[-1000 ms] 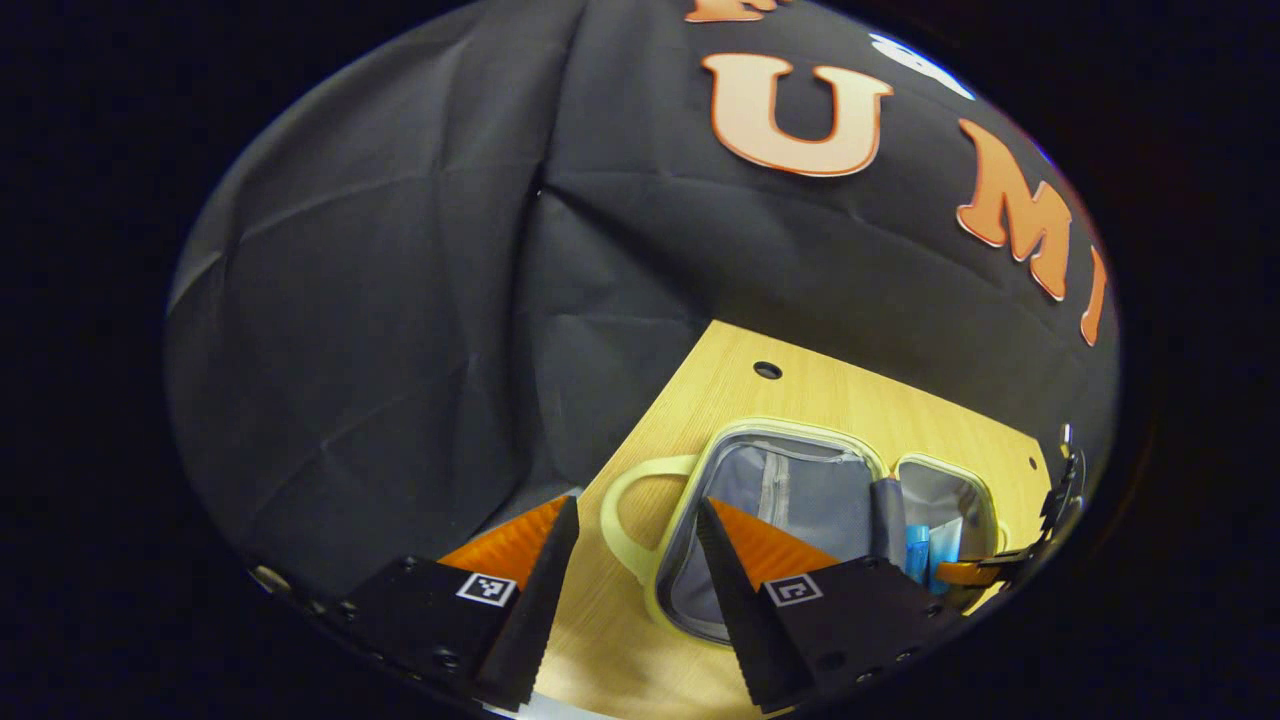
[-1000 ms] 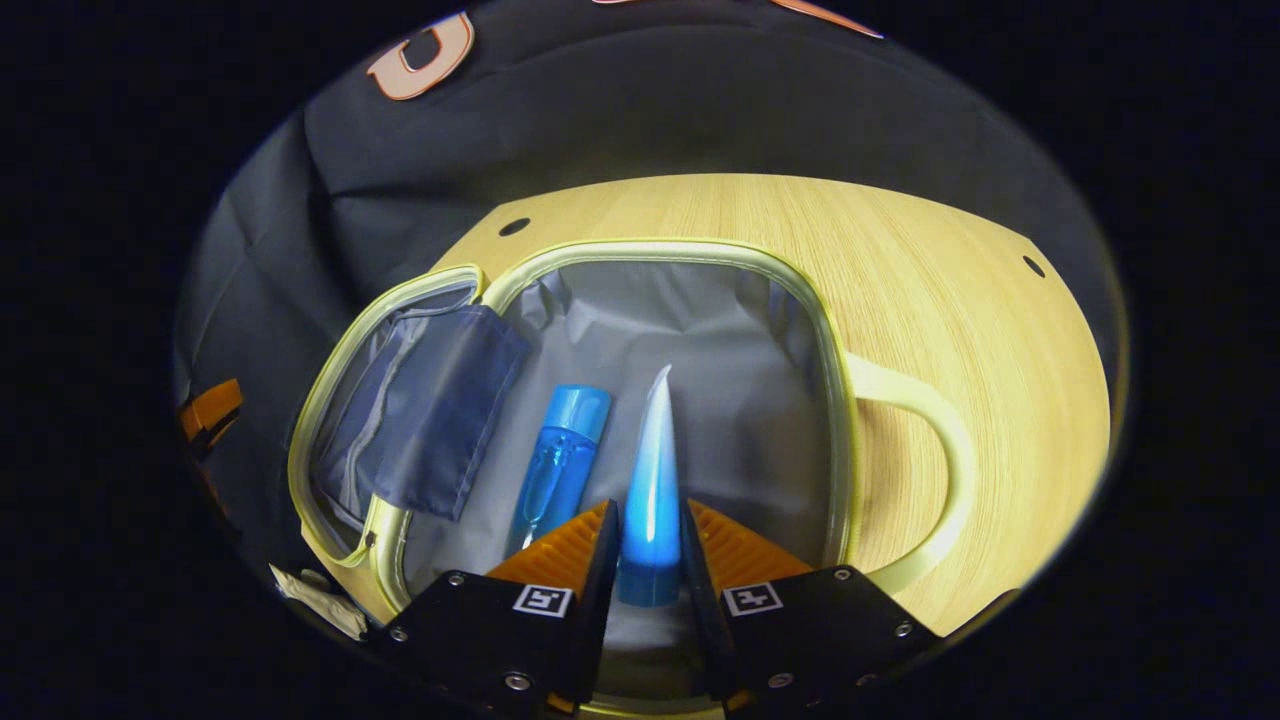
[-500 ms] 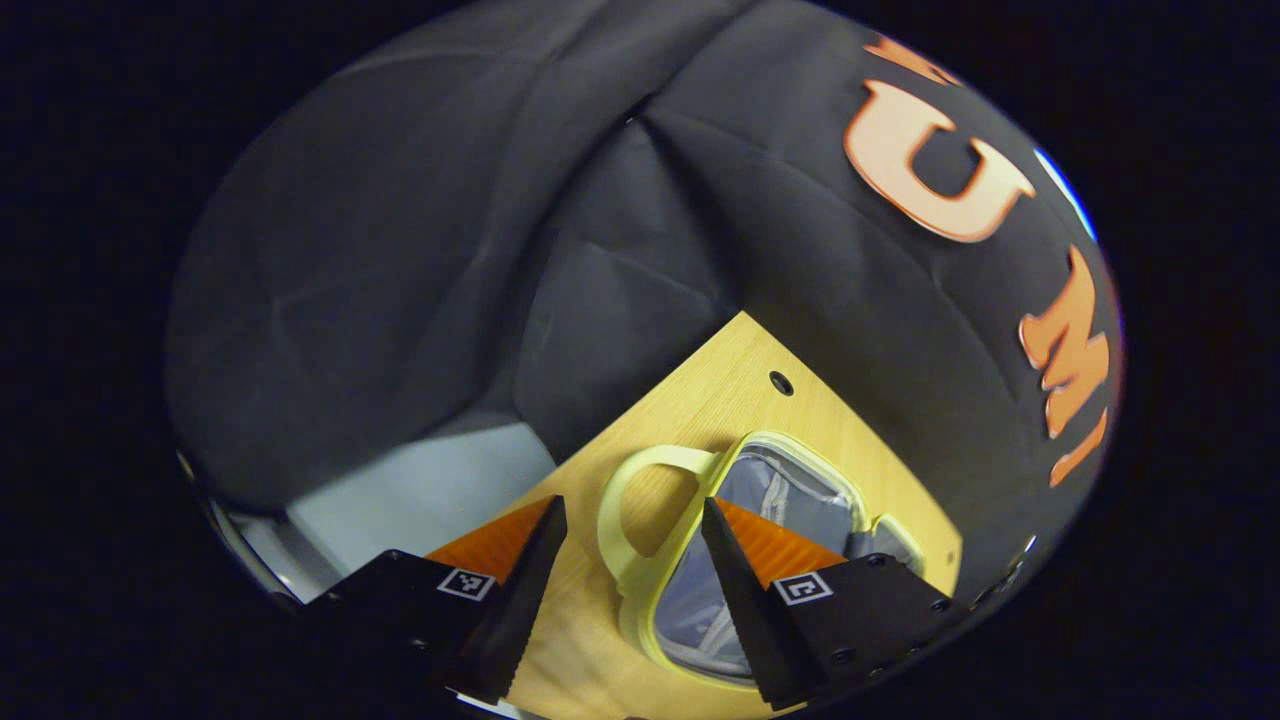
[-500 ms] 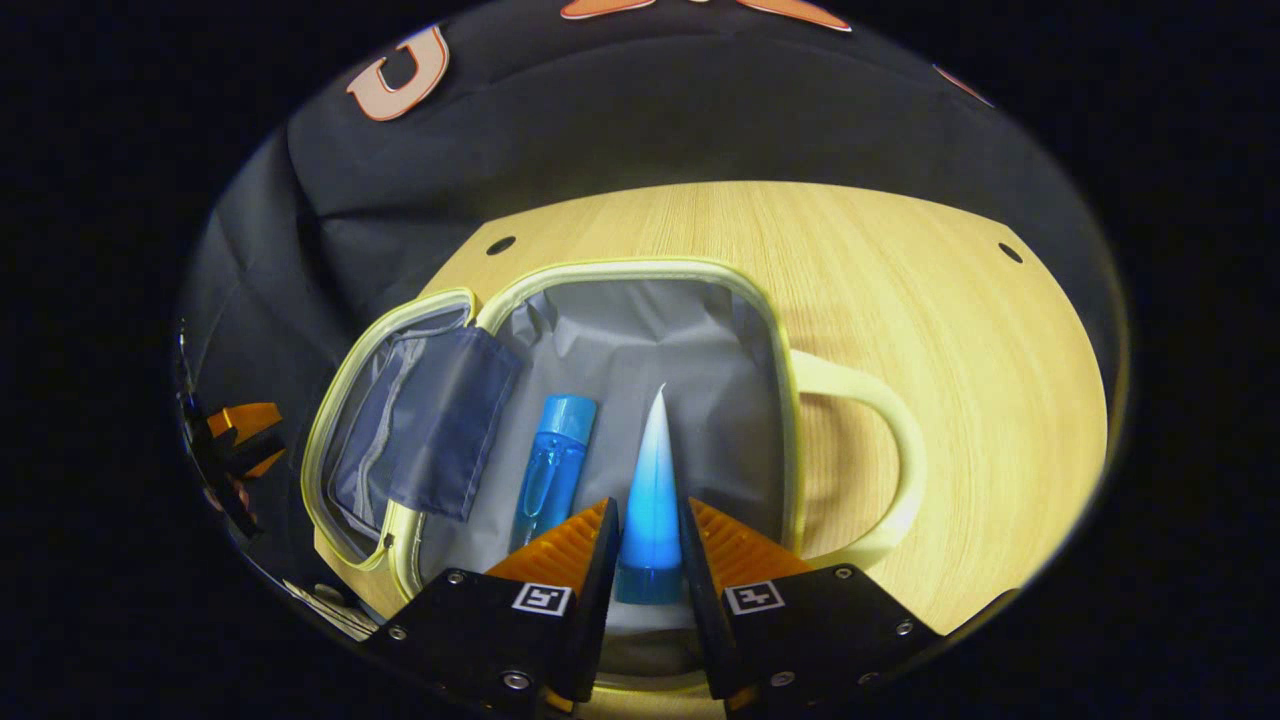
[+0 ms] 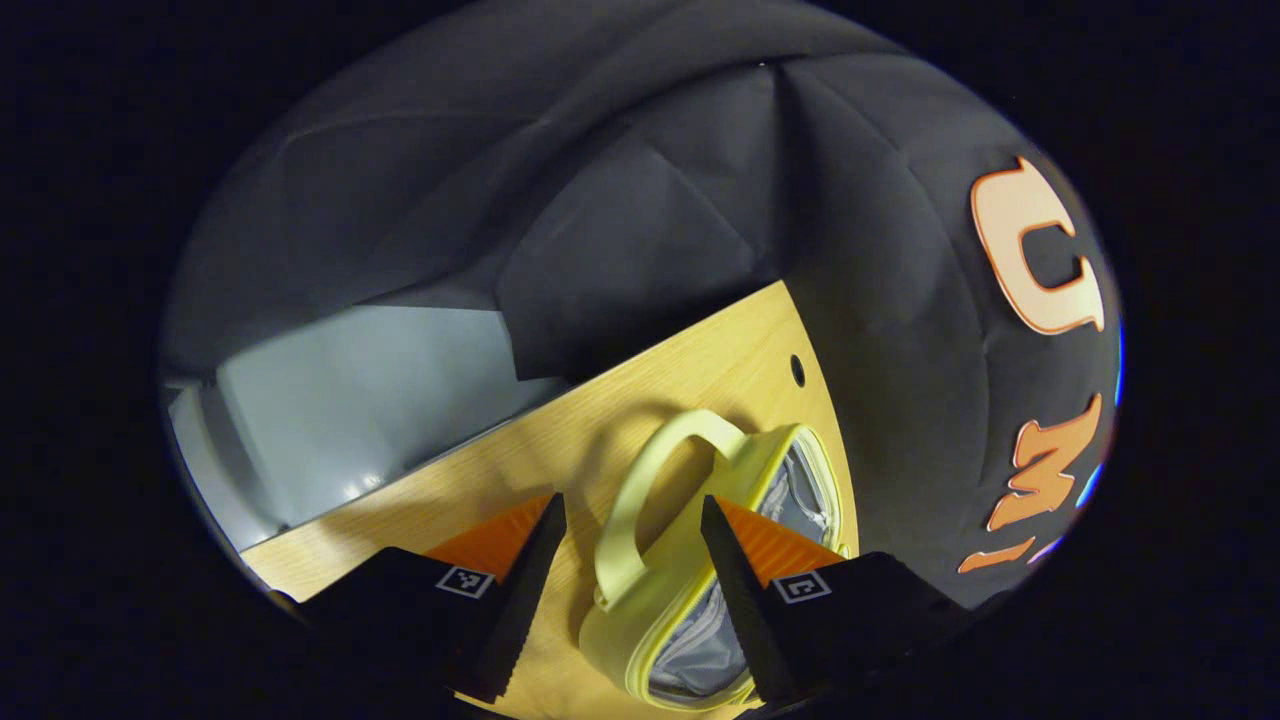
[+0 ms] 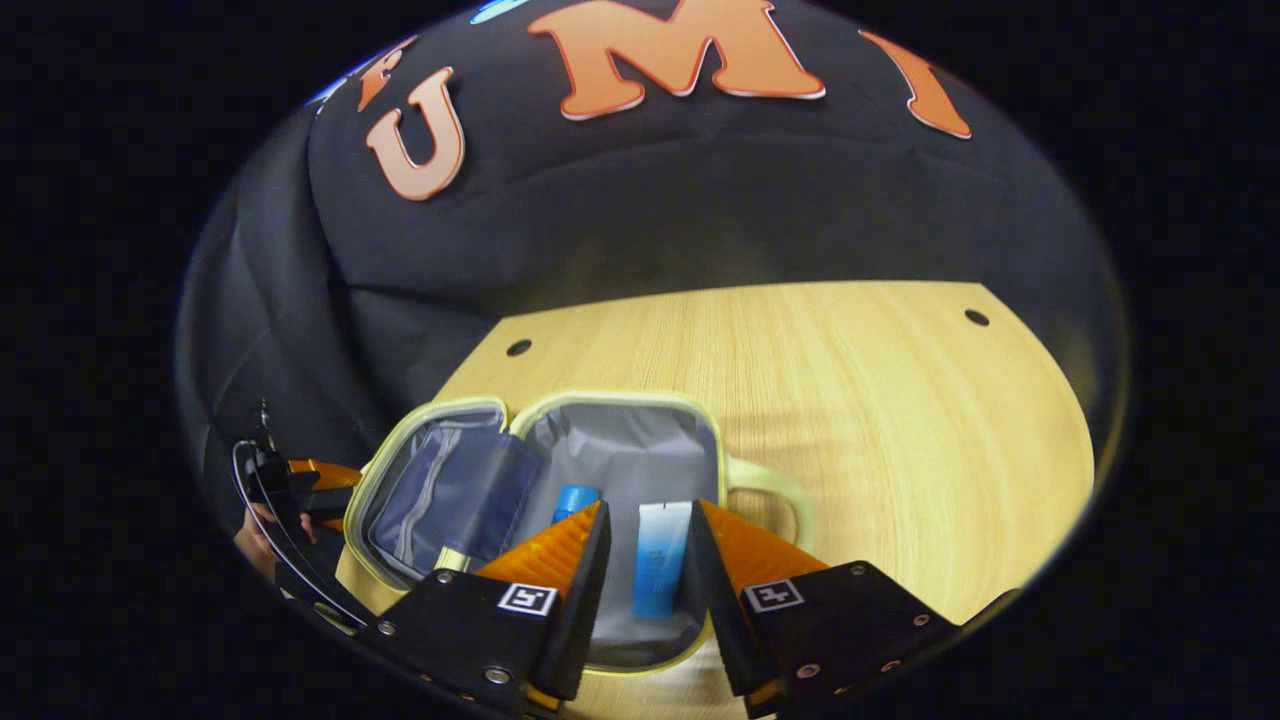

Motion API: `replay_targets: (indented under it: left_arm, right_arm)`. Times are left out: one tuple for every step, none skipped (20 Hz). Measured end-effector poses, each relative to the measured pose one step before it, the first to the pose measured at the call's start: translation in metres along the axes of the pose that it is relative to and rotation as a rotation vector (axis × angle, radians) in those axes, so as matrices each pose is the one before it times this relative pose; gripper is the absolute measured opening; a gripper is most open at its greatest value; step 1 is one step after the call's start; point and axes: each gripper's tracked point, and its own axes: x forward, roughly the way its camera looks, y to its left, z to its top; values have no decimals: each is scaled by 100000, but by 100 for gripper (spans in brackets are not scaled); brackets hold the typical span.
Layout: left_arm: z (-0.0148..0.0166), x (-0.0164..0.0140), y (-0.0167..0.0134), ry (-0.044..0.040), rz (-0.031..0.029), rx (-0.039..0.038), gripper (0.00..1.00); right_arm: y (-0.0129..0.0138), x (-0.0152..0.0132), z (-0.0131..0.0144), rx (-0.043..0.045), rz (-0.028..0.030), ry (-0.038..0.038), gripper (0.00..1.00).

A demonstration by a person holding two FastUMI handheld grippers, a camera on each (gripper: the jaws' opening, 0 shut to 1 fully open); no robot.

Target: First open the suitcase, pack the skin care products into it, and then close the suitcase.

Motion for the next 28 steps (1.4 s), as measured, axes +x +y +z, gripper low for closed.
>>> replay_targets:
  left_arm:
    - [-355, 373, -309, 204, -1922, -1669, 85]
    - [-18, -99, -200, 823, -1423, -1170, 74]
    - [-414, 368, -226, 2921, -2148, -53, 63]
    - [-148, 120, -225, 2109, -1606, 143, 48]
    - [61, -83, 206, 2982, -1210, 962, 42]
    - [401, 86, 423, 464, 293, 2796, 48]
    - [906, -499, 365, -3241, 852, 855, 34]
    - [-398, -334, -425, 2513, -1986, 1262, 19]
    - [-2, -360, -552, -718, -1815, 1531, 16]
    - [143, 188, -665, -407, -2717, 3108, 16]
    - [-34, -493, -830, -1096, -3417, 2041, 16]
    - [432, -568, -1207, -2044, -4900, 898, 15]
    - [872, -1036, -1228, -1408, -4439, 356, 14]
    - [738, -889, -1408, -1580, -4933, 143, 14]
    - [103, -824, -1376, -947, -3726, 830, 13]
    - [33, -580, -1548, -180, -2712, 2579, 13]
    - [-325, -197, -1384, -531, -998, 3870, 12]
    - [27, -143, -1314, -331, -1171, 3867, 11]
    - [288, -221, -1590, -1109, -1437, 2756, 11]
    - [310, -307, -1812, -860, -2394, 1660, 11]
    - [333, -394, -1678, -1396, -2266, 1362, 11]
    - [150, -298, -1789, -950, -2290, 1624, 11]
    - [-187, -123, -1519, -1024, -1371, 1969, 11]
    - [-259, -250, -1536, -148, -1016, 2708, 11]
    - [-343, -133, -1545, -522, -1158, 2902, 11]
    - [-317, -320, -1650, -153, -1057, 2216, 12]
    - [-124, -16, -1567, -729, -1020, 1804, 13]
    - [-289, -53, -1562, -189, -704, 1176, 14]
  right_arm:
    - [-89, -502, 571, -1176, -173, -1782, 59]
    - [-137, -574, 617, -1532, -233, -1808, 61]
    - [-193, -606, 709, -1599, -311, -2089, 66]
    - [-114, -610, 796, -1488, -201, -2594, 68]
    - [-59, -591, 868, -1384, 19, -2360, 72]
    - [-269, -421, 372, -1174, -974, -1527, 73]
    - [-313, -431, 359, -820, -685, -841, 74]
    - [-275, -280, 212, -241, -994, -765, 75]
    - [-261, -488, 367, 430, -207, -639, 77]
    - [-162, -461, 320, 68, -325, -674, 77]
    - [-464, -524, 409, -151, -544, -950, 78]
    - [-214, -419, 206, -121, -572, -867, 78]
    - [-445, -533, 322, -378, -943, -827, 78]
    - [-603, -344, 300, -966, -1307, -1080, 79]
    - [-716, -36, 161, -1076, -1625, -718, 80]
    - [-373, -147, 71, -783, -402, -152, 80]
    - [-247, -261, 168, -350, -95, 60, 80]
    - [-101, 12, 170, 109, 628, -238, 80]
    - [-29, 63, 269, 446, 520, -598, 81]
    - [-17, -10, 391, 476, 1121, -843, 81]
    - [93, -63, 424, -7, 1139, -1084, 81]
    - [-165, -141, 322, -578, 935, -1168, 81]
    - [-196, -270, 412, -918, 876, -1201, 81]
    - [-333, -224, 403, -934, 352, -937, 81]
    - [-143, -208, 516, -785, 1150, -1363, 81]
    - [-425, -244, 292, -960, 178, -1283, 82]
    - [-329, -323, 466, -925, 675, -1209, 82]
    - [-499, -324, 271, -902, -211, -1329, 83]
